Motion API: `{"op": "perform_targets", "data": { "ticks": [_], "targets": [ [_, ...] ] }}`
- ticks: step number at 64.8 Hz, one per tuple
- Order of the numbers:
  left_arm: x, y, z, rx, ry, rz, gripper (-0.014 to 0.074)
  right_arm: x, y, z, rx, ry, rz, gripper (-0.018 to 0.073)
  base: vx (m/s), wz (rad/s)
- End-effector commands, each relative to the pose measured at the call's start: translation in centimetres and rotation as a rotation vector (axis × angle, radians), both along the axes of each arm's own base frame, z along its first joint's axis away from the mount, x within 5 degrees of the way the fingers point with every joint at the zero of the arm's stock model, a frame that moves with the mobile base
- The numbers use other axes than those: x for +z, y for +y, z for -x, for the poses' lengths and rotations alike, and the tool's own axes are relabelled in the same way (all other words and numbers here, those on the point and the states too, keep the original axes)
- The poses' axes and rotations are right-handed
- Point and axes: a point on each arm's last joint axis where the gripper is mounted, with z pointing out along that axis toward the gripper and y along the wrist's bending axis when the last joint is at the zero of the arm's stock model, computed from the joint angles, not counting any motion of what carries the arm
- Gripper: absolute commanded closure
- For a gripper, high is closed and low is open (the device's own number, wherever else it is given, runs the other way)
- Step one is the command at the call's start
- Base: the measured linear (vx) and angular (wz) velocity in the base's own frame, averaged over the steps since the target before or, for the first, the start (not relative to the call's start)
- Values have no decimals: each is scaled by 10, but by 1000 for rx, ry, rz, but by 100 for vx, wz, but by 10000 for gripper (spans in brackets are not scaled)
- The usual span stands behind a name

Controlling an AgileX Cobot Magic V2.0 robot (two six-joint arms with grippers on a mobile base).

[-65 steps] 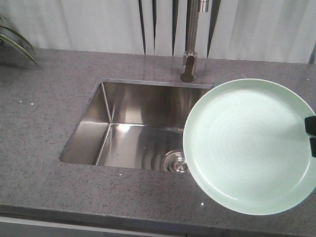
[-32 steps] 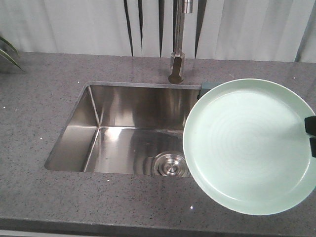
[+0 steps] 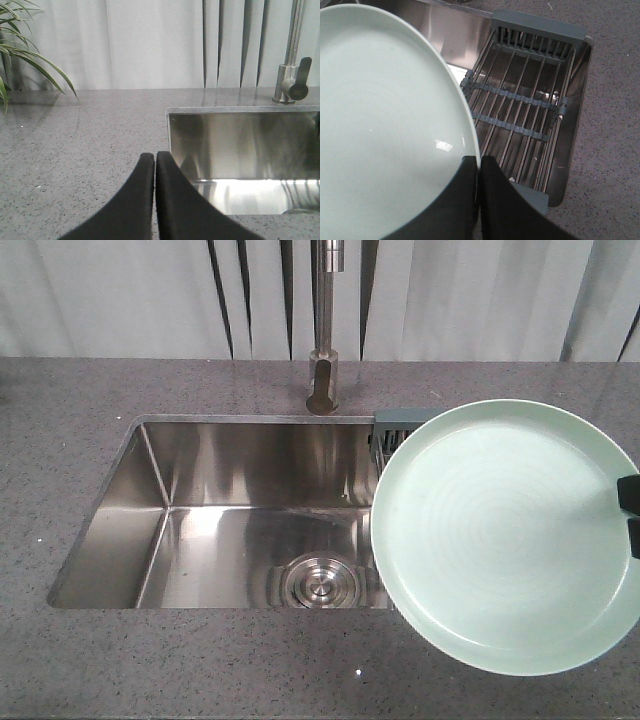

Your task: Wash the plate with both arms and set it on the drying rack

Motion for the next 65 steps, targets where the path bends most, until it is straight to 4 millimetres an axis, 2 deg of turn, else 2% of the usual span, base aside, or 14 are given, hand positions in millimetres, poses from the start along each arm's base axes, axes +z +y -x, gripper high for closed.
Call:
{"op": "perform_targets", "data": {
  "ticks": [1, 65],
  "targets": [
    [0, -1, 0, -11, -61, 9, 602, 14, -1, -1, -17, -94, -25, 566, 2, -8],
    [0, -1, 0, -11, -61, 9, 602, 14, -1, -1, -17, -95, -25, 566, 1, -3]
  ]
}}
